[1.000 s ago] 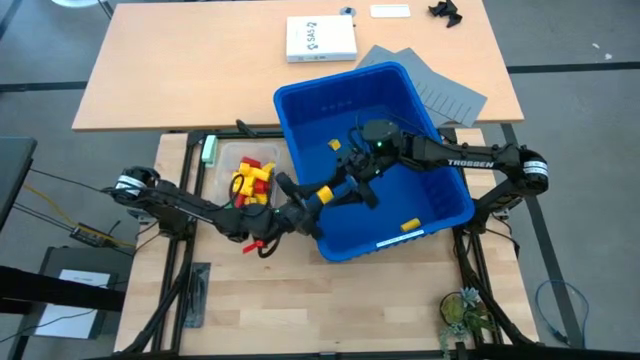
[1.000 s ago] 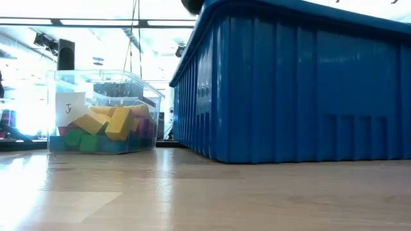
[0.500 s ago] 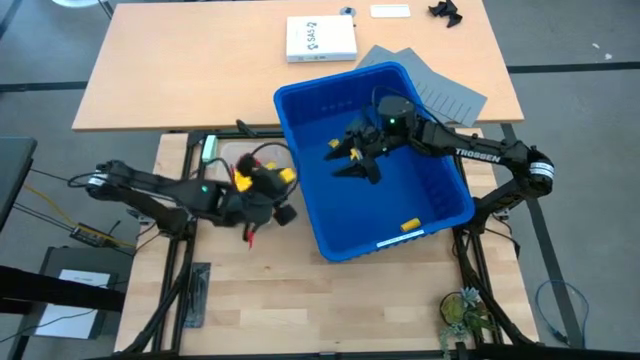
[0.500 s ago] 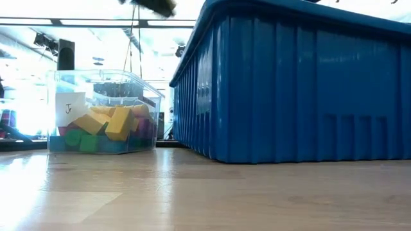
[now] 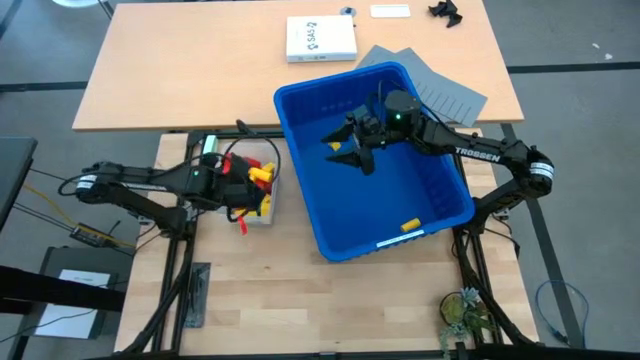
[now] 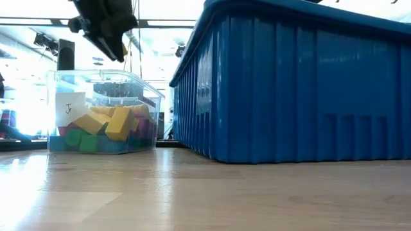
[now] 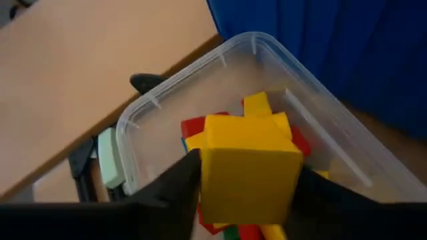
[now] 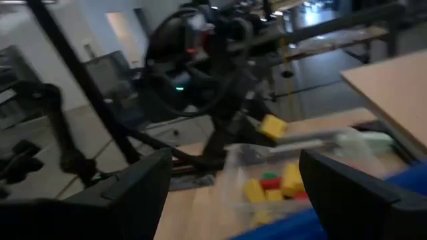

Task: Sort blocks
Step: Put the yellow block into the transparent bin

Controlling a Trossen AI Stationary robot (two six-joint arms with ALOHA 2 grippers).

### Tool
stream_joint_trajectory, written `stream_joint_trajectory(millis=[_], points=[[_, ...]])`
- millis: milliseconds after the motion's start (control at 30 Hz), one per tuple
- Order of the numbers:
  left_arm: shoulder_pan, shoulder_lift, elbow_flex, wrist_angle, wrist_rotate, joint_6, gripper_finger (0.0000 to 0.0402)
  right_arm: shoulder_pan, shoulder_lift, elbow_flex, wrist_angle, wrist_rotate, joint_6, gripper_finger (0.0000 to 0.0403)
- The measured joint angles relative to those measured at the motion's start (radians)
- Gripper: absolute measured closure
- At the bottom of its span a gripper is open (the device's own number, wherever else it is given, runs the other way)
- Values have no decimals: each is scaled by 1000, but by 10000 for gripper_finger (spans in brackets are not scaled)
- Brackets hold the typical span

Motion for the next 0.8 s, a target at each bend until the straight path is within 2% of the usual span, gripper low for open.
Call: stream_joint_trajectory(millis=[133, 200, 300, 400, 500, 800], points=[[37, 0, -28, 55, 36, -8, 130, -59, 0, 0, -121, 55, -45, 85], [47, 0, -27, 69, 49, -4, 80, -90, 0, 0, -216, 128, -112, 91], [50, 6, -27, 71, 49, -5, 33, -125, 12, 1, -352, 300, -213, 97], [51, 8, -27, 81, 46, -5, 13, -151, 49, 0, -449, 486, -265, 98], [50, 14, -27, 111, 43, -5, 10, -170, 109, 0, -498, 599, -263, 98], [50, 15, -27, 134, 39, -3, 11, -198, 344, 0, -557, 647, -99, 98]])
